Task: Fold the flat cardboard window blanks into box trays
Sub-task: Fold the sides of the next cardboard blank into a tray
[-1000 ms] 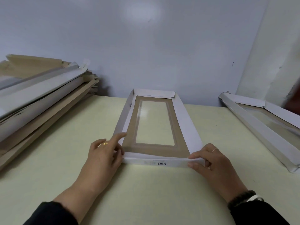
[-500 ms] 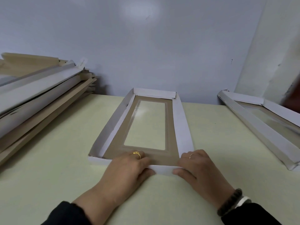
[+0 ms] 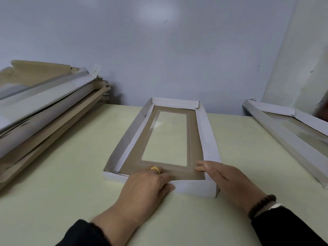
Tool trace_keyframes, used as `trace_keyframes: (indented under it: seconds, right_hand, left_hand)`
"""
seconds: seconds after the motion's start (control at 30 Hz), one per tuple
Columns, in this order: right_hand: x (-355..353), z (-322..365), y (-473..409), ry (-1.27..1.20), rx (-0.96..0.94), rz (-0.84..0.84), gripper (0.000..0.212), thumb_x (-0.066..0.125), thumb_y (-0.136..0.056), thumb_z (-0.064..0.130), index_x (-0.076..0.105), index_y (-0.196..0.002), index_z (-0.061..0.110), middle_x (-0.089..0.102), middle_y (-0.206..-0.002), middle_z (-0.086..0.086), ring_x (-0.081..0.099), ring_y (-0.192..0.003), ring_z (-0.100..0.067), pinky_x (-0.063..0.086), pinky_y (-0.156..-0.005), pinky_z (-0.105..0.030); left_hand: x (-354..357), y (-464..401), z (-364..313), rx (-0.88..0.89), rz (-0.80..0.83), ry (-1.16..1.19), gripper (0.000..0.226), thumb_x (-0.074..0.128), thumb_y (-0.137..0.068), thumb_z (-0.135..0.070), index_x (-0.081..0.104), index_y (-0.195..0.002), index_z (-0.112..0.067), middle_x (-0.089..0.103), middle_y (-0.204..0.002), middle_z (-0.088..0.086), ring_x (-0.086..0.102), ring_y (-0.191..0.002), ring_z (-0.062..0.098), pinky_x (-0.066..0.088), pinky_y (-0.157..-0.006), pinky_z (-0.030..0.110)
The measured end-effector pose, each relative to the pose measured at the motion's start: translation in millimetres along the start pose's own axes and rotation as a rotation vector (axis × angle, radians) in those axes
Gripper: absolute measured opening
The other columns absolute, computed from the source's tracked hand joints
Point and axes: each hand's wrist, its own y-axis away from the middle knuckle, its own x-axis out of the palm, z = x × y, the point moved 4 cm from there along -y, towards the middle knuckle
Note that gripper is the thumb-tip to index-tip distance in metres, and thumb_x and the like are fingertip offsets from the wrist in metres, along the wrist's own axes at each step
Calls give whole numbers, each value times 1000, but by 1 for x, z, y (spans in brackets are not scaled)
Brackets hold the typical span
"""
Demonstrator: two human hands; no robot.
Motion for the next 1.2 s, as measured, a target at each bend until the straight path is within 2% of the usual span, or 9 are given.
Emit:
trace_keyframes:
  seconds: [0.13,0.3,0.43,0.57,0.77,0.93,1.03,1.1,1.2]
  right_hand:
    - [1,1,-5,47,10,13,35,30,-100,26,64,-108,22,60,-114,15,52,-109,-5,36,-95,-19]
    - [-1,8,-1,154,-97,-68,37,33,-97,31,51,-73,10,45,-80,-2,50,-71,-21,42,-73,-36]
    - [0,17,8,171,-229,-86,50,47,-87,52,28,-54,20,34,-65,3,32,-55,-16,38,-58,-37]
    - [-1,23,13,226,-291,-133,50,60,-71,50,36,-54,9,37,-62,-1,32,-53,-20,35,-52,-37]
    - [5,28,18,316,-411,-188,25,61,-79,30,57,-66,10,54,-60,3,51,-52,-20,44,-48,-32]
    - [0,19,15,476,-370,-265,22,63,-76,21,58,-60,8,54,-55,-1,52,-49,-21,40,-50,-29]
    - [-13,11,15,565,-362,-360,20,67,-67,15,54,-53,9,49,-48,2,48,-41,-15,28,-57,-29]
    - [-18,3,14,549,-330,-379,21,68,-67,13,54,-52,9,46,-48,3,48,-41,-14,26,-60,-30]
    - [-19,-2,14,560,-308,-399,21,64,-69,17,54,-52,9,47,-47,2,47,-41,-16,27,-61,-27]
  left_hand:
    - [1,0,0,-3,12,-25,25,35,-97,-43,55,-97,-27,39,-84,-10,48,-92,10,22,-61,24]
    - [0,0,-1,6,6,-42,28,35,-97,-43,56,-97,-25,41,-86,-10,48,-93,12,22,-62,25]
    - [-1,1,-2,13,2,-44,27,36,-97,-42,56,-94,-25,37,-82,-10,48,-92,13,21,-62,25]
    - [-1,1,-2,27,1,-40,27,37,-97,-40,57,-92,-23,41,-83,-8,49,-92,15,24,-63,25]
    - [-5,2,-1,35,1,-11,21,35,-98,-38,39,-82,-25,37,-83,-8,47,-90,15,25,-64,24]
    - [-15,1,11,125,-18,-48,33,46,-91,-42,48,-65,-22,48,-66,-9,49,-66,14,29,-65,23]
    - [-21,-1,30,110,17,-134,53,25,-84,-55,64,-72,-21,59,-71,-9,57,-76,13,31,-74,24]
    - [-21,0,48,79,47,-104,76,6,-76,-67,65,-91,-23,61,-88,-12,52,-95,6,29,-83,19]
    - [-17,0,65,106,77,-116,92,-8,-70,-75,62,-98,-23,59,-96,-15,47,-100,2,30,-85,16]
